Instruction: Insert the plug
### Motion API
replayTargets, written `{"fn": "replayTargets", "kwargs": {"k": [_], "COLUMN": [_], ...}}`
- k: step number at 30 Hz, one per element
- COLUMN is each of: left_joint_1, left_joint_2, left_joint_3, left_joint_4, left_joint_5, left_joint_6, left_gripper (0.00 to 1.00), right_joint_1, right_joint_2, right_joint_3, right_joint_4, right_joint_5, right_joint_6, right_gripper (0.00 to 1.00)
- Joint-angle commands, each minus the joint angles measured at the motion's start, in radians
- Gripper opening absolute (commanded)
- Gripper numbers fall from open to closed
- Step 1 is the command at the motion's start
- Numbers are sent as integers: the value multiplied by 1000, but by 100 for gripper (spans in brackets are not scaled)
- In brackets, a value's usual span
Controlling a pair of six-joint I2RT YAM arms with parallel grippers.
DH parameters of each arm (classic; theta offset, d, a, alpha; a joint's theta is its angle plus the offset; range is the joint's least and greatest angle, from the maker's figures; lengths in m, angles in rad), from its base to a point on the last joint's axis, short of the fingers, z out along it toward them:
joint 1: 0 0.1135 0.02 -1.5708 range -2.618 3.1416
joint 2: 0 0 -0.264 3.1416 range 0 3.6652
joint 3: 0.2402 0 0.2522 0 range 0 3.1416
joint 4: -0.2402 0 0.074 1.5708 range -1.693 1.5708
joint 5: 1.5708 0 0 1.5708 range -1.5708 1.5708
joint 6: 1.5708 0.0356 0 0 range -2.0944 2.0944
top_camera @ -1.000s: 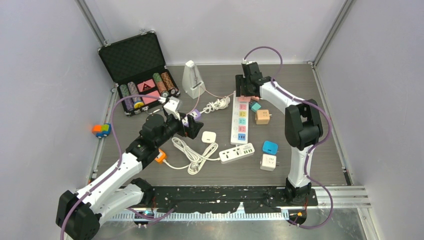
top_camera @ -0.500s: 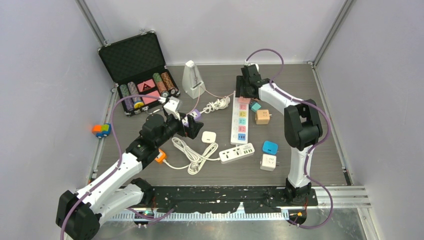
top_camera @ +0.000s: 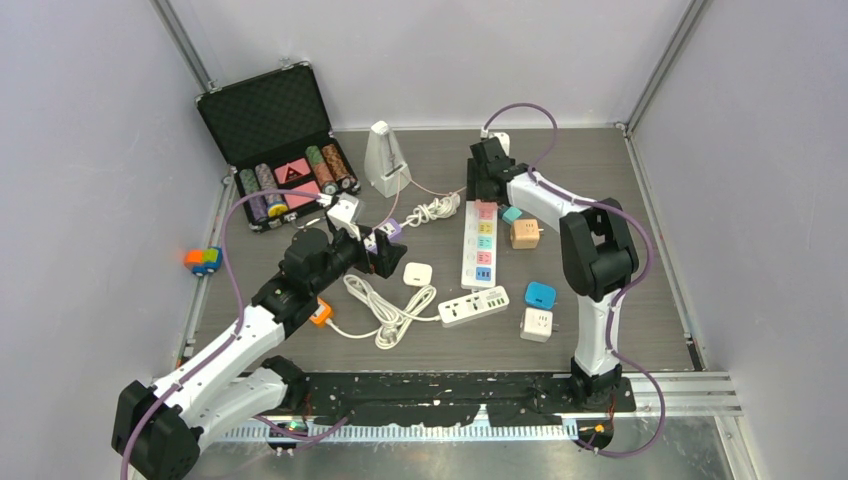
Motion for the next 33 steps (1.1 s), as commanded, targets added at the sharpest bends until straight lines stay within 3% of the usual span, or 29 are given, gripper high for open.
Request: {"fn": "replayTargets", "kwargs": {"k": [1,6,8,11,13,16,20,24,26,29,33], "left_joint_1": [4,4,4,4,4,4,5,6,6,9,20], "left_joint_2": [-15,-19,-22,-28,-34,-45,-69,-94,-106,-127,-155], "left_joint_3": [13,12,13,12,15,16,11,6,3,2,5], "left_joint_4": [10,9,7,6,0,-18,-42,-73,-83,-136,-202], "left_joint_5": [16,17,15,8,-7,-47,-135,-176,-182,-308,-362], "left_joint_6": [-8,-10,-12,-14,-15,-23,-63,-93,-109,-179,-200], "left_gripper": [100,100,100,100,100,100,100,100,99,100,100], "right_joint_1": [7,7,7,1,-10,-31,-63,-110,-126,-134,-137], "right_joint_2": [99,108,101,67,40,-12,-143,-310,-367,-416,-417], "right_joint_3": [-80,-60,-26,57,113,169,119,-78,-172,-282,-333], "right_joint_4": [-137,-165,-185,-205,-211,-222,-214,-176,-176,-174,-161], "right_joint_5": [-30,-34,-25,-15,-38,-82,-95,-99,-110,-109,-148], "right_joint_6": [51,59,59,54,53,46,38,33,36,39,21], "right_gripper": [5,5,13,58,80,97,100,99,96,93,85]}}
